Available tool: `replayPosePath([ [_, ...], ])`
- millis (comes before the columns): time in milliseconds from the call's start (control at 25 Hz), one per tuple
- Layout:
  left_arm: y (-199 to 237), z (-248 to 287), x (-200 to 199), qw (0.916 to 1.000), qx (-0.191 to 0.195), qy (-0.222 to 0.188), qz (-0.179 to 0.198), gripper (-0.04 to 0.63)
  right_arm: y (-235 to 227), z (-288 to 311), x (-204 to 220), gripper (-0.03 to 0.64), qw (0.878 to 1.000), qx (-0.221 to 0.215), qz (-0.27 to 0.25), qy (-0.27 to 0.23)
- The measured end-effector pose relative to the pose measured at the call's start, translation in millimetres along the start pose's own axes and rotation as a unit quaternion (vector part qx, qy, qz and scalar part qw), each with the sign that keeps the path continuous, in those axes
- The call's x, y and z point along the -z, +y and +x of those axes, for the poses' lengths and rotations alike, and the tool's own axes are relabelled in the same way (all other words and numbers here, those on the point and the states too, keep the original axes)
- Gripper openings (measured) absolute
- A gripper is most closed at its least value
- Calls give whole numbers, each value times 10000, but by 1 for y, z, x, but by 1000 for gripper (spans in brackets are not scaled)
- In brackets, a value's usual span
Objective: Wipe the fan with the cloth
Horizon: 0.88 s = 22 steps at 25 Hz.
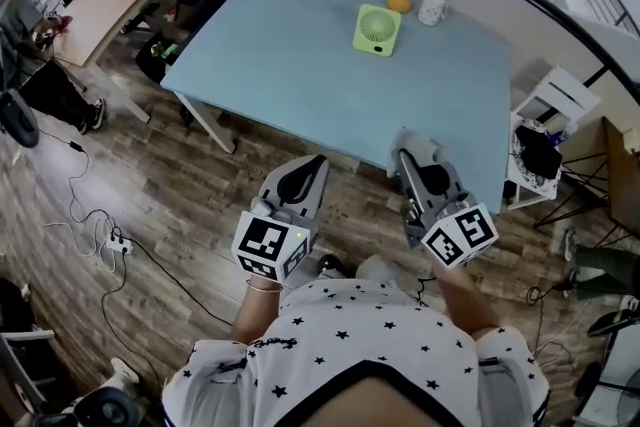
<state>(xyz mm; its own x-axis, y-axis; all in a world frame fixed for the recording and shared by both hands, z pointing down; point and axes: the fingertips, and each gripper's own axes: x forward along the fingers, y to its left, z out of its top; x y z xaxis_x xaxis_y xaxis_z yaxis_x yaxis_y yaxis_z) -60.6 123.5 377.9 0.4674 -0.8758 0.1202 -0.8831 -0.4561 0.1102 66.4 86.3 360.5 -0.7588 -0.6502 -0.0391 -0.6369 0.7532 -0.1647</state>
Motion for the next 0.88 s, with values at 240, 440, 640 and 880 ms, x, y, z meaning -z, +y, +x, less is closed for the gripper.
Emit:
replayPosePath([
  [240,7,26,9,9996,179,152,-167,31,-18,11,3,48,9999,73,50,86],
  [440,22,48,5,9997,129,186,-115,31,-45,35,-4,48,10000,38,-7,4],
  [640,47,79,-1,9997,-33,261,-29,31,-72,72,-5,48,9999,-134,76,-32],
  [880,71,121,-9,9996,-52,286,69,31,-106,109,2,48,9996,-191,185,28],
])
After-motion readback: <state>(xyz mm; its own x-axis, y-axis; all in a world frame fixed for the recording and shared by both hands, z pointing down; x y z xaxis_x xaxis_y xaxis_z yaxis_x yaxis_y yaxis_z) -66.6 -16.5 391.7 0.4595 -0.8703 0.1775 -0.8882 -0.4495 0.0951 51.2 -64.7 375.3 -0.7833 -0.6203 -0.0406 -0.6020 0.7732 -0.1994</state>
